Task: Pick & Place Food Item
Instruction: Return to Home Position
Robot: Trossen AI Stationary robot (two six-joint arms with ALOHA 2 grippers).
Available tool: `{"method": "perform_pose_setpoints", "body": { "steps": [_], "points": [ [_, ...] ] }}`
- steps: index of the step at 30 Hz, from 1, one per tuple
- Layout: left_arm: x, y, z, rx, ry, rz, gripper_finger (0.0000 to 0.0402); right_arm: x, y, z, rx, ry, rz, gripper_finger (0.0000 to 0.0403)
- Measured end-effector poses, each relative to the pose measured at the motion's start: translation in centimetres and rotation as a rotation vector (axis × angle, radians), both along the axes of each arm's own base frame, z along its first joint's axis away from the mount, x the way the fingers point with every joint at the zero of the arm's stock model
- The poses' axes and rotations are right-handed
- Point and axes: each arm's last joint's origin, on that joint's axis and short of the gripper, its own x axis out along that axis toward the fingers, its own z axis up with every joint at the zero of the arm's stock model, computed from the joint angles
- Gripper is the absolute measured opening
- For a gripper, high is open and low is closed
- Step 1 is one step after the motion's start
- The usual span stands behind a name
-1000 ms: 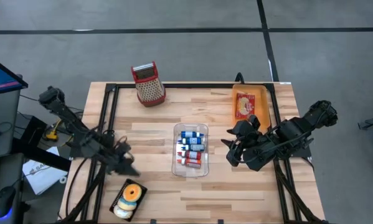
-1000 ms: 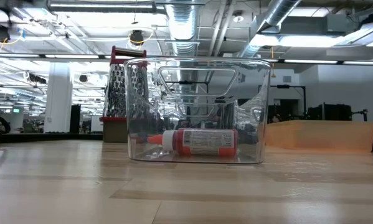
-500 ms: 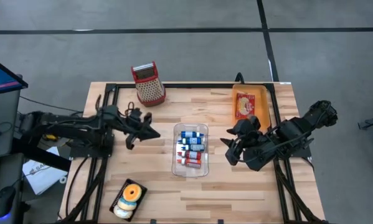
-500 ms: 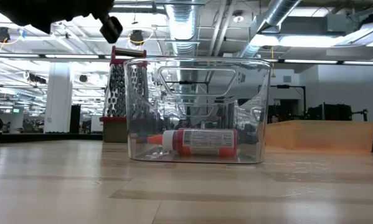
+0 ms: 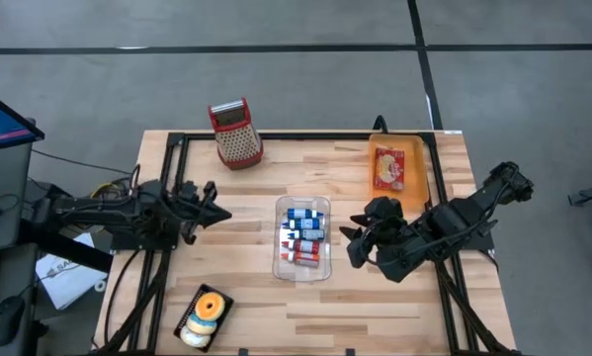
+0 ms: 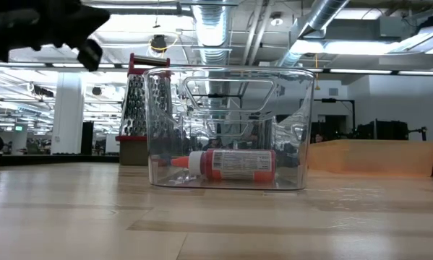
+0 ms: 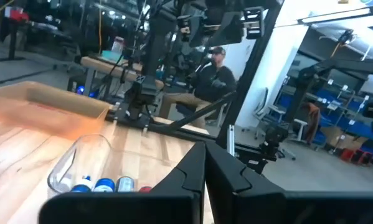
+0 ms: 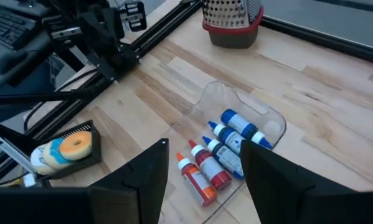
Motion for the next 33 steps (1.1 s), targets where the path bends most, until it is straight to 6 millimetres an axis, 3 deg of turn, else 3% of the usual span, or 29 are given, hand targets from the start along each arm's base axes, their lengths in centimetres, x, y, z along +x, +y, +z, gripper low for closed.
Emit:
{"method": "perform_pose_setpoints", "body": {
  "steps": [12,33],
  "points": [
    [-2.2,-0.6,-2.3,0.051,-0.091,0.006,0.0000,0.4,-0.2,-0.1,0.021,-0.044,-0.045,0.0191],
    [-2.3,-0.3,-4.8,0.107,0.144,0.086,0.0003,0.1,-0.7,-0.4,-0.071,0.042,-0.006,0.0191]
  ]
}}
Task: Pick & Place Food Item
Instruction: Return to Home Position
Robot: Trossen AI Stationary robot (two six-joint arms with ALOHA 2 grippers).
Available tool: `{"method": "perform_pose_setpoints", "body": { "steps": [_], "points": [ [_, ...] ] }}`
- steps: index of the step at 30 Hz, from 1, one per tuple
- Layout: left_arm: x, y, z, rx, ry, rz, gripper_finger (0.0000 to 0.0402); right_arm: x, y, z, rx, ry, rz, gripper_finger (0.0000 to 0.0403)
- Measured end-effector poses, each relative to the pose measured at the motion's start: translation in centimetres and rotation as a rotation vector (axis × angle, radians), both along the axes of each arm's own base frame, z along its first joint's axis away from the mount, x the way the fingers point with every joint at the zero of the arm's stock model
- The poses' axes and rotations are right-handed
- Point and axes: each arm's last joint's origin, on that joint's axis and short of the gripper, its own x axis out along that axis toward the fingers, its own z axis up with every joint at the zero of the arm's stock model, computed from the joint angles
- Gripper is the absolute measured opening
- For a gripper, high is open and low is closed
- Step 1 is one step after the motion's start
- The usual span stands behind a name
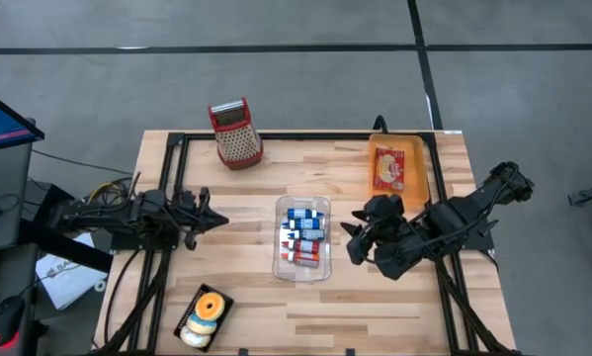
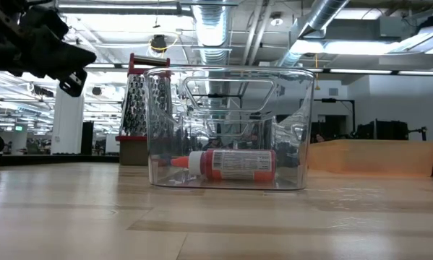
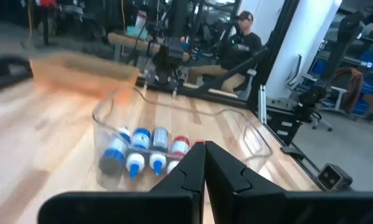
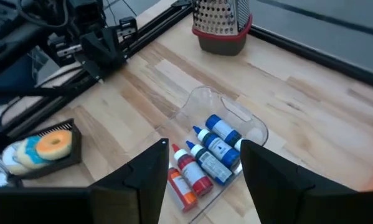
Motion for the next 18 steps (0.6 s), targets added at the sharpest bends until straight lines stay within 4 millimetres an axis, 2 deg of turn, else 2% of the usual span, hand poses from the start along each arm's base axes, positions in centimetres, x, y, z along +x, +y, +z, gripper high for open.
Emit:
{"method": "perform_pose_setpoints", "body": {
  "steps": [8,12,18],
  "points": [
    [0.5,0.0,-0.6,-0.041,0.080,0.000,0.0001,0.9,-0.7,0.3,-0.134,0.057,0.096,0.0191],
    [0.8,0.0,-0.7,-0.042,0.088,-0.001,0.0001,2.0,-1.3,0.4,-0.229,0.064,0.169,0.0191],
    [1.0,0.0,-1.0,-0.042,0.115,0.000,0.0001,5.3,-2.2,-2.1,-0.310,0.024,0.426,0.0191]
  ]
}}
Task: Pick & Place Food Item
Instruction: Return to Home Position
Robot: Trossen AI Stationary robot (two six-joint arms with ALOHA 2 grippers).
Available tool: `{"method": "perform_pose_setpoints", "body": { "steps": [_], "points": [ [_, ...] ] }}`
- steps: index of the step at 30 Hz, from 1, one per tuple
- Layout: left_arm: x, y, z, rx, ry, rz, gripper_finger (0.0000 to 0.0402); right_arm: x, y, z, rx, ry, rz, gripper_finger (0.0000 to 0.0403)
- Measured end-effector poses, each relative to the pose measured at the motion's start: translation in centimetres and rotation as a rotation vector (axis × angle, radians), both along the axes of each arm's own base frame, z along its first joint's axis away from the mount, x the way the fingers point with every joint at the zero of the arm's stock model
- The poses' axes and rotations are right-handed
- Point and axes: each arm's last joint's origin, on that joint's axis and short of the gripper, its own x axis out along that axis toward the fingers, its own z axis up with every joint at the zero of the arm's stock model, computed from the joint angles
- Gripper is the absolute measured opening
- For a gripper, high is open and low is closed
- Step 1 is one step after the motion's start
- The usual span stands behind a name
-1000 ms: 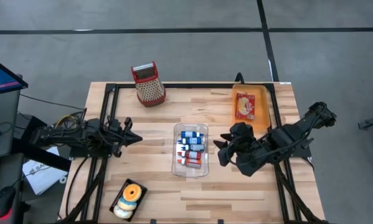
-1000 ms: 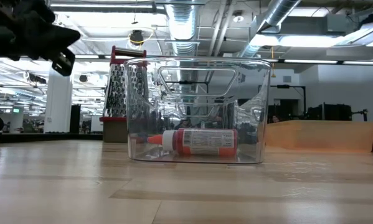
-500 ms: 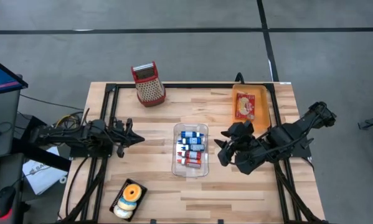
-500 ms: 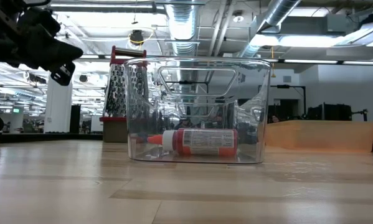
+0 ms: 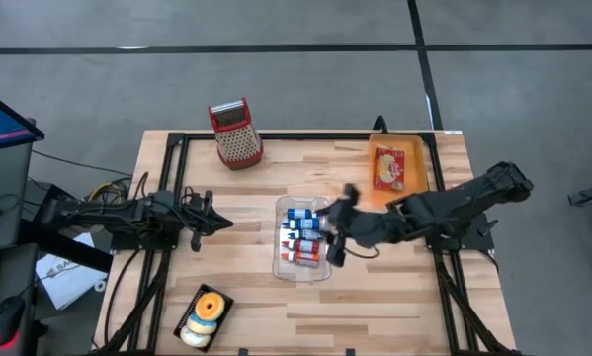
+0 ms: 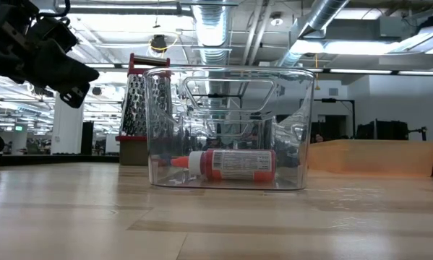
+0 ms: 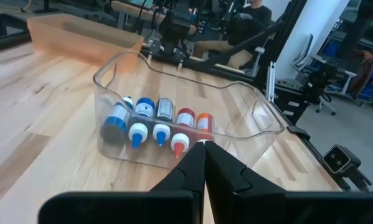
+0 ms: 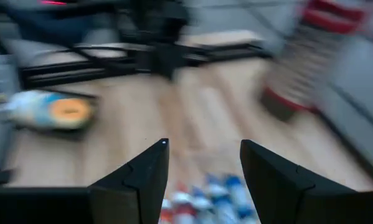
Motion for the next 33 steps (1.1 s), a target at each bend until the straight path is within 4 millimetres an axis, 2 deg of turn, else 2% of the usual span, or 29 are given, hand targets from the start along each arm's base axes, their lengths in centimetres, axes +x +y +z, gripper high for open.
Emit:
{"method": "perform_pose_setpoints", "body": {
  "steps": [4,8,9,11,13,17,20,22,24,28,33],
  "points": [
    [0.1,0.0,-0.1,0.000,0.015,0.000,0.0001,2.0,-0.7,-2.2,0.060,-0.096,0.244,0.0191],
    [0.2,0.0,-0.3,0.000,0.028,0.001,0.0004,3.1,-2.4,-3.8,0.062,-0.199,0.366,0.0191],
    [0.2,0.0,-0.3,0.000,0.029,0.001,0.0005,3.3,-3.1,-4.0,0.066,-0.257,0.382,0.0191],
    [0.2,0.0,-0.3,0.000,0.036,0.001,0.0007,2.4,-4.9,-3.8,0.078,-0.336,0.396,0.0191],
    [0.2,0.0,-0.3,0.000,0.038,0.001,0.0008,2.0,-7.0,-2.9,0.085,-0.414,0.397,0.0191],
    [0.3,0.0,-0.4,0.000,0.042,0.002,0.0007,-0.2,-9.9,-4.1,0.076,-0.383,0.407,0.0191],
    [0.4,0.0,-0.4,0.000,0.045,0.002,0.0008,-3.5,-10.6,-3.6,0.040,-0.449,0.425,0.0191],
    [0.5,0.0,-0.5,0.000,0.052,0.002,0.0006,-5.7,-10.7,-4.2,0.032,-0.470,0.428,0.0191],
    [0.5,0.0,-0.6,0.000,0.066,0.002,0.0004,-7.6,-10.7,-6.0,0.039,-0.437,0.423,0.0191],
    [0.5,0.0,-0.6,0.000,0.063,0.002,0.0003,-11.7,-10.4,-7.8,0.034,-0.508,0.429,0.0191],
    [0.5,0.0,-0.5,0.000,0.059,0.002,0.0002,-15.2,-10.0,-10.8,0.015,-0.537,0.411,0.0185]
  ]
}}
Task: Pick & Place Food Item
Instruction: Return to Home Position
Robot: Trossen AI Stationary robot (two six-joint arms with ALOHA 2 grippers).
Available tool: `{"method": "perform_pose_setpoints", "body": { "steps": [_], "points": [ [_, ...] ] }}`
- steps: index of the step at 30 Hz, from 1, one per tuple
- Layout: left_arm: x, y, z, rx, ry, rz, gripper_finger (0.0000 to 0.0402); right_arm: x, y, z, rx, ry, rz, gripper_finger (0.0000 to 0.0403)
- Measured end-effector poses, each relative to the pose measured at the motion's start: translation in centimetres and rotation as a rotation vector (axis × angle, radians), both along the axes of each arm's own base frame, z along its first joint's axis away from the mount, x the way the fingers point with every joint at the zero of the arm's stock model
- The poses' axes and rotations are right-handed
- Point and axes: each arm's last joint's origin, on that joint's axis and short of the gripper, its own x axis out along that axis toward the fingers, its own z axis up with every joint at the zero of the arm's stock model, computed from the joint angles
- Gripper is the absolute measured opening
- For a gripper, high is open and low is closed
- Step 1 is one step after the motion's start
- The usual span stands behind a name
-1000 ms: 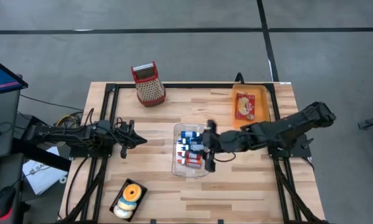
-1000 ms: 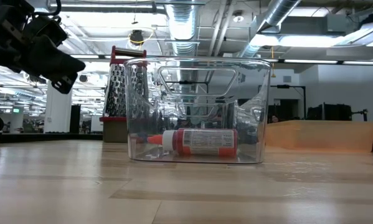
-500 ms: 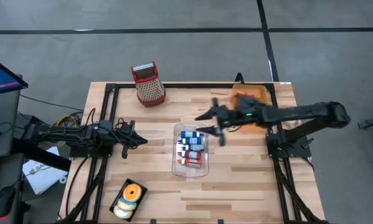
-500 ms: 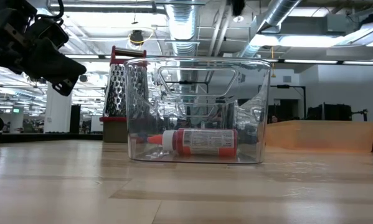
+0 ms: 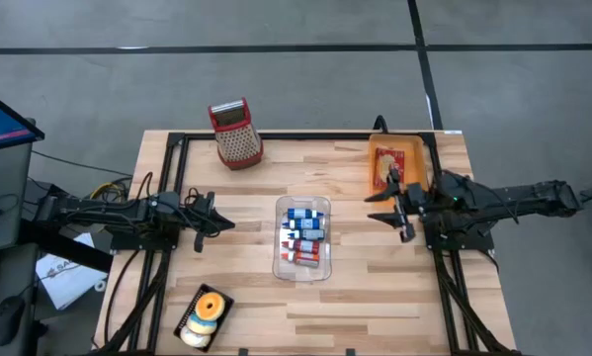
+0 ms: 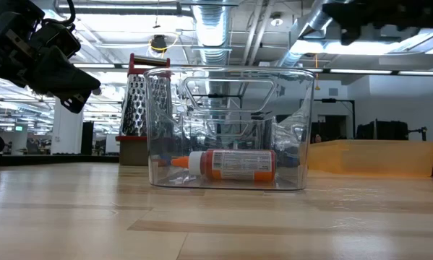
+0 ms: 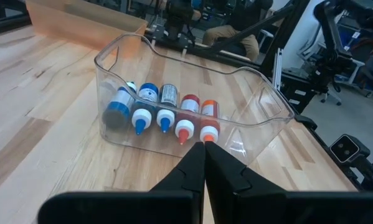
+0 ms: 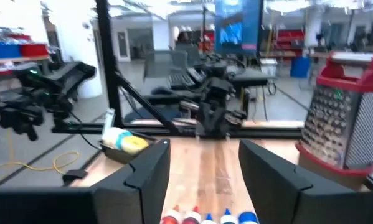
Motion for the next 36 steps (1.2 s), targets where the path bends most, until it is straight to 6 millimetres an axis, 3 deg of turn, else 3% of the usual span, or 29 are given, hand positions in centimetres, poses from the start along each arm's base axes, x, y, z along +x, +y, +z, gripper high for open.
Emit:
{"method": "perform_pose_setpoints", "body": {
  "steps": [9,22,36],
  "points": [
    [0.0,0.0,0.0,0.000,-0.001,0.000,0.0002,-3.4,0.3,-4.2,-0.011,-0.078,0.034,0.0155],
    [0.0,0.0,0.0,0.000,-0.001,0.000,0.0002,-5.0,0.2,-7.9,-0.005,-0.095,0.041,0.0137],
    [0.1,0.0,0.1,0.000,-0.011,0.000,0.0002,-5.1,0.2,-8.5,-0.012,-0.056,0.043,0.0134]
  ]
}}
